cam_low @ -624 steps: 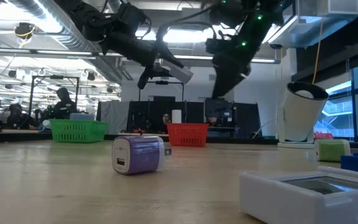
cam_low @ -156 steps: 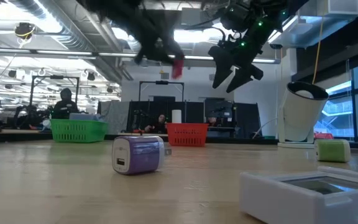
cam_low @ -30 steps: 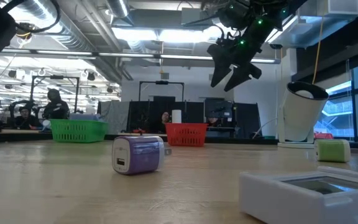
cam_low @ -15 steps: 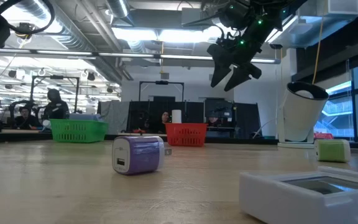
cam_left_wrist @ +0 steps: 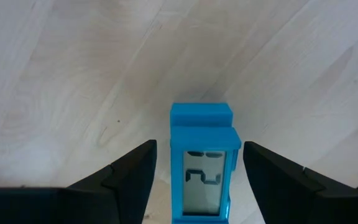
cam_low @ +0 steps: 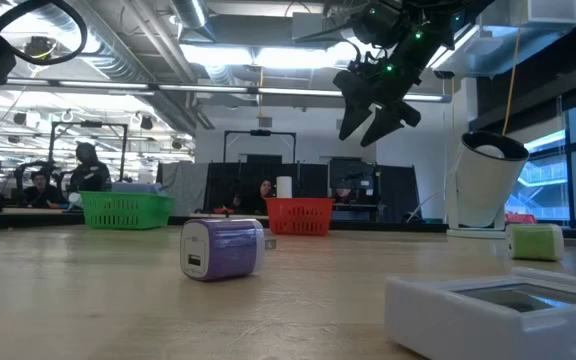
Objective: Pick & Place Office items
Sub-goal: Put the top light blue digital timer into the red bin
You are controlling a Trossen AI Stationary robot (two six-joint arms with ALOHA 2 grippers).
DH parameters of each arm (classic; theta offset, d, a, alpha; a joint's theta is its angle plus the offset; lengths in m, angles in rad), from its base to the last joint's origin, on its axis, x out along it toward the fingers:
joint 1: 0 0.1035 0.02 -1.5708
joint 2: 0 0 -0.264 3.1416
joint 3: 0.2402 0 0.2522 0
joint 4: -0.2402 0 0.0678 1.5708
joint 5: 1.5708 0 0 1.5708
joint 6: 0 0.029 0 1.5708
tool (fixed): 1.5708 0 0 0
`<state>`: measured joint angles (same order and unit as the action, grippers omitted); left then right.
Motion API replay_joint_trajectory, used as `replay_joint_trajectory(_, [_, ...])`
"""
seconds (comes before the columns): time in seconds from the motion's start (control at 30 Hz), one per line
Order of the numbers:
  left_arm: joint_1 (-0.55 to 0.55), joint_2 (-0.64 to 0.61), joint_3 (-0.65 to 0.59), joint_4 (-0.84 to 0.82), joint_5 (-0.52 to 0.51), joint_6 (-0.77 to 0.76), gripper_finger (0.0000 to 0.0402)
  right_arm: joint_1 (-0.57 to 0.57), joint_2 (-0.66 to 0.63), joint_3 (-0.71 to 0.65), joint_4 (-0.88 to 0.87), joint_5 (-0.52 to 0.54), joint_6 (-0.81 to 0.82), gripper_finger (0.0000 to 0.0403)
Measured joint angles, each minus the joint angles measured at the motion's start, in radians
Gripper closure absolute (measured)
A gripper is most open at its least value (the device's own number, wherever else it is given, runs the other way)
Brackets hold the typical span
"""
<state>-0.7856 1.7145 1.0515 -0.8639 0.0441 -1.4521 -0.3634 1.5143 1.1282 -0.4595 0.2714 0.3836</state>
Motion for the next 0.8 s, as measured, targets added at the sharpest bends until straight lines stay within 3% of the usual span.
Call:
replay_joint_trajectory(0.37, [0.0, 0.0, 0.001, -0.021, 0.0, 0.0, 0.0247, 0.0, 0.0, 0.0, 0.002, -0.003, 0.0, 0.0112])
replay_joint_trajectory(0.8, [0.025, -0.043, 0.0, -0.027, -0.037, -0.001, 0.0252, 0.0, 0.0, 0.0, 0.001, -0.003, 0.0, 0.0111])
